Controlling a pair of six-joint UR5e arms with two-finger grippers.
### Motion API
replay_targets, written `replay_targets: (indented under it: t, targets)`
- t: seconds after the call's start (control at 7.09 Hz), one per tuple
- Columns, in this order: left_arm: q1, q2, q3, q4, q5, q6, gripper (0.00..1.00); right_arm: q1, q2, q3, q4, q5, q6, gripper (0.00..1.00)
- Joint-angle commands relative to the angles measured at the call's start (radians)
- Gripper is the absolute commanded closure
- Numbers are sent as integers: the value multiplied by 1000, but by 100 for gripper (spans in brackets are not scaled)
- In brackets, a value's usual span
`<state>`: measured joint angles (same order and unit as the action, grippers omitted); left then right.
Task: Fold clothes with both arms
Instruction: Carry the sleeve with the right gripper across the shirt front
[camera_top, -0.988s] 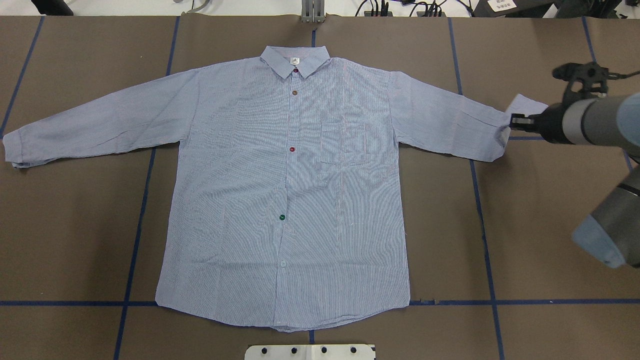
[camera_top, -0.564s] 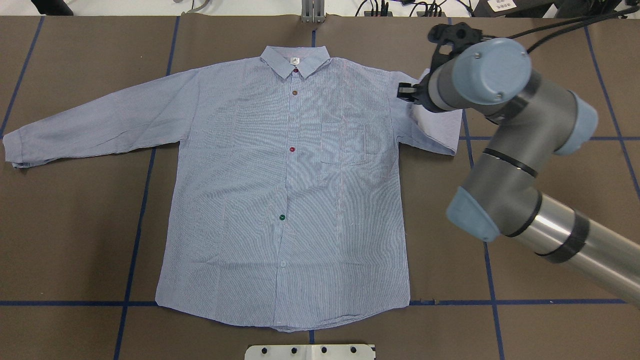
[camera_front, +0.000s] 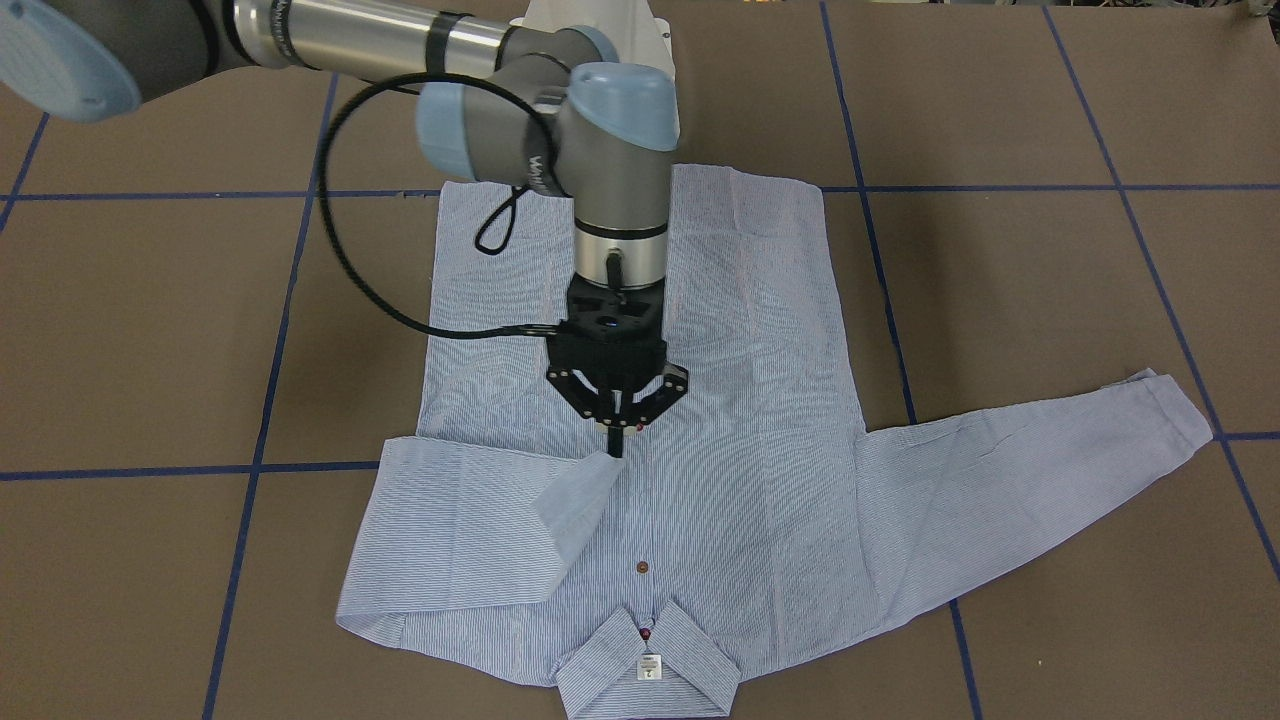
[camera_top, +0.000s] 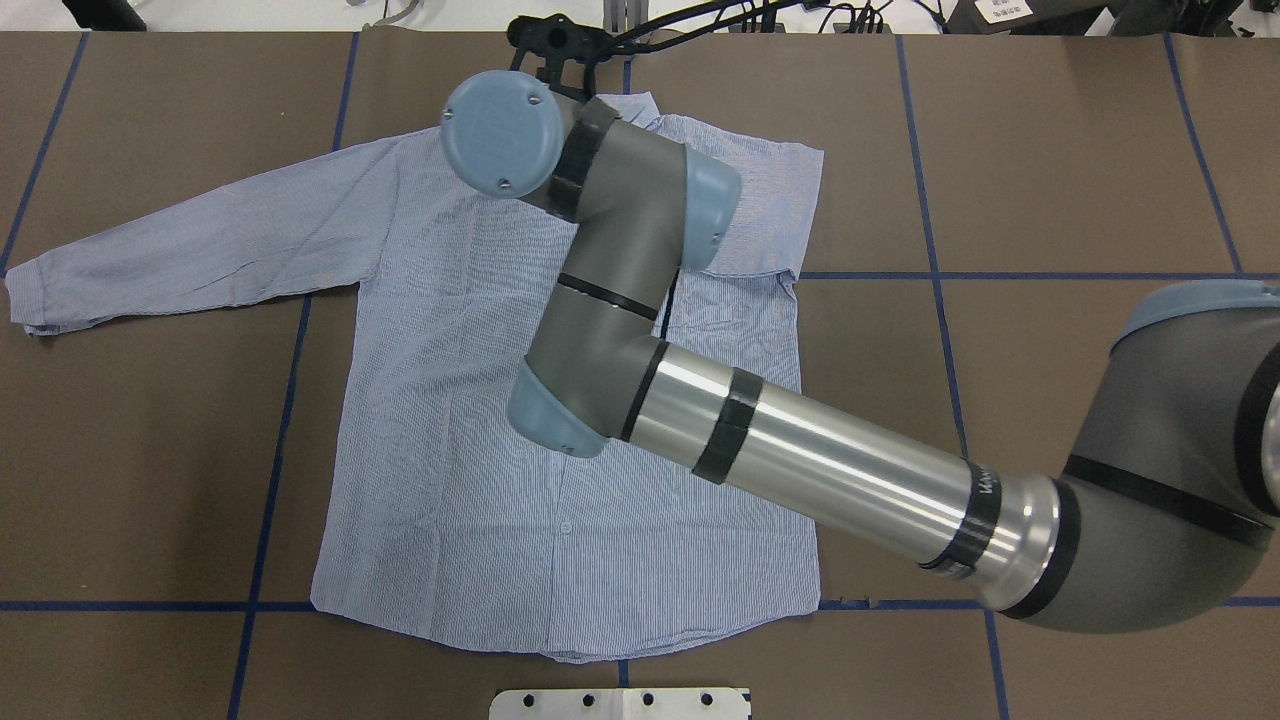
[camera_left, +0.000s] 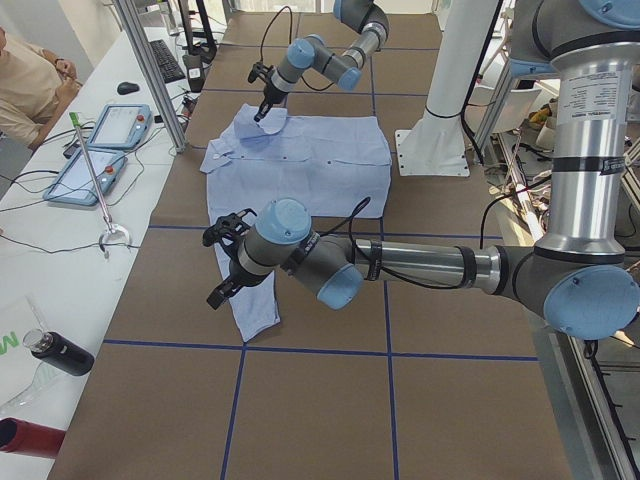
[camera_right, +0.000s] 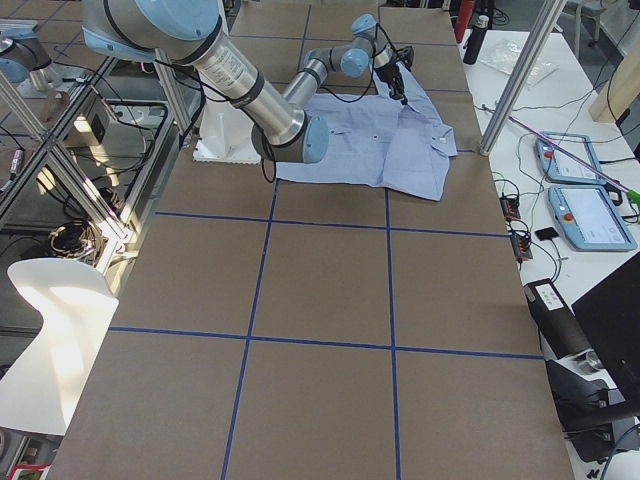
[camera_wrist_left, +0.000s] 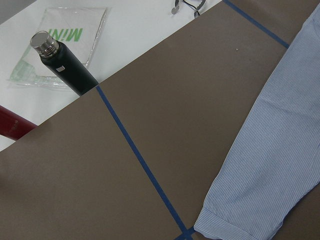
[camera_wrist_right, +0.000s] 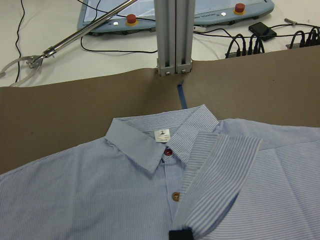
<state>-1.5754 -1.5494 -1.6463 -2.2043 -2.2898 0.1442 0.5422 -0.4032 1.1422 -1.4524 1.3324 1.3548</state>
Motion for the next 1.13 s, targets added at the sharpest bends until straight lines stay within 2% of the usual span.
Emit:
replay_targets:
  t: [0.0,0.14,0.28,0.42,0.71,0.85,0.99]
  targets:
    - [0,5,-1,0,0,0,0,-95,125,-174,20,-83,6,100]
    - [0,5,-3,0,0,0,0,-114,197,-271,21,-84,7,100]
    - [0,5,-1,0,-8,0,0,-119,237,-313,23,-76,9,83]
    - [0,5,-1,0,-8,0,0,-128,245,-329,21,-81,10,2]
    - [0,5,0,0,-35,0,0,-117,265,-343,9,-49,0,1]
    - [0,5,2,0,-36,0,0,-84,271,-334,-12,2,-3,0]
    - [0,3,0,-2,-34,-2,0,-17,271,-325,-14,110,-20,0]
